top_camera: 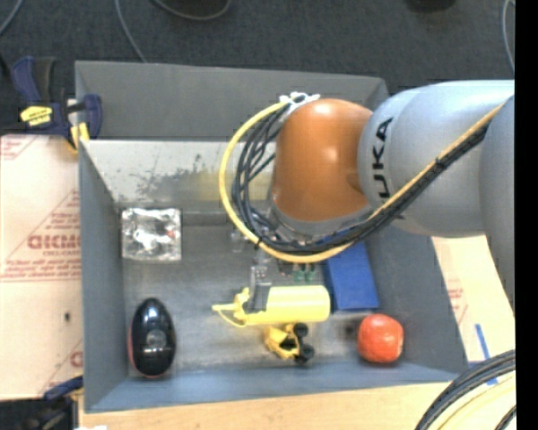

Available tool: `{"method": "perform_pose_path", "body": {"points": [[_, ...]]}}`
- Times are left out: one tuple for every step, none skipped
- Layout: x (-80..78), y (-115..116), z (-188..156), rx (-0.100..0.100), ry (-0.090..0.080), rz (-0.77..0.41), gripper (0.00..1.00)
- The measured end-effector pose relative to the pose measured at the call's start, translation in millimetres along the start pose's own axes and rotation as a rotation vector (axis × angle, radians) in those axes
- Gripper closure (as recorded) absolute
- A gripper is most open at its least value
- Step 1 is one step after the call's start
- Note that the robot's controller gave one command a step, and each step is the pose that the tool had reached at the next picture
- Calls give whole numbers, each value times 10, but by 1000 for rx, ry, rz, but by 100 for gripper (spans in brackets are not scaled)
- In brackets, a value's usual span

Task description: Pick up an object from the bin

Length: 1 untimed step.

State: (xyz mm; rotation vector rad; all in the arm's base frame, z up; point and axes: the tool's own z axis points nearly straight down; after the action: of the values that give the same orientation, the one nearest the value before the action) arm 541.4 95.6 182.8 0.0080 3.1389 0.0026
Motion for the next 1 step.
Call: {"method": "perform_pose_path", "body": {"points": [[0, 0, 0, 0, 0, 0, 0]]}}
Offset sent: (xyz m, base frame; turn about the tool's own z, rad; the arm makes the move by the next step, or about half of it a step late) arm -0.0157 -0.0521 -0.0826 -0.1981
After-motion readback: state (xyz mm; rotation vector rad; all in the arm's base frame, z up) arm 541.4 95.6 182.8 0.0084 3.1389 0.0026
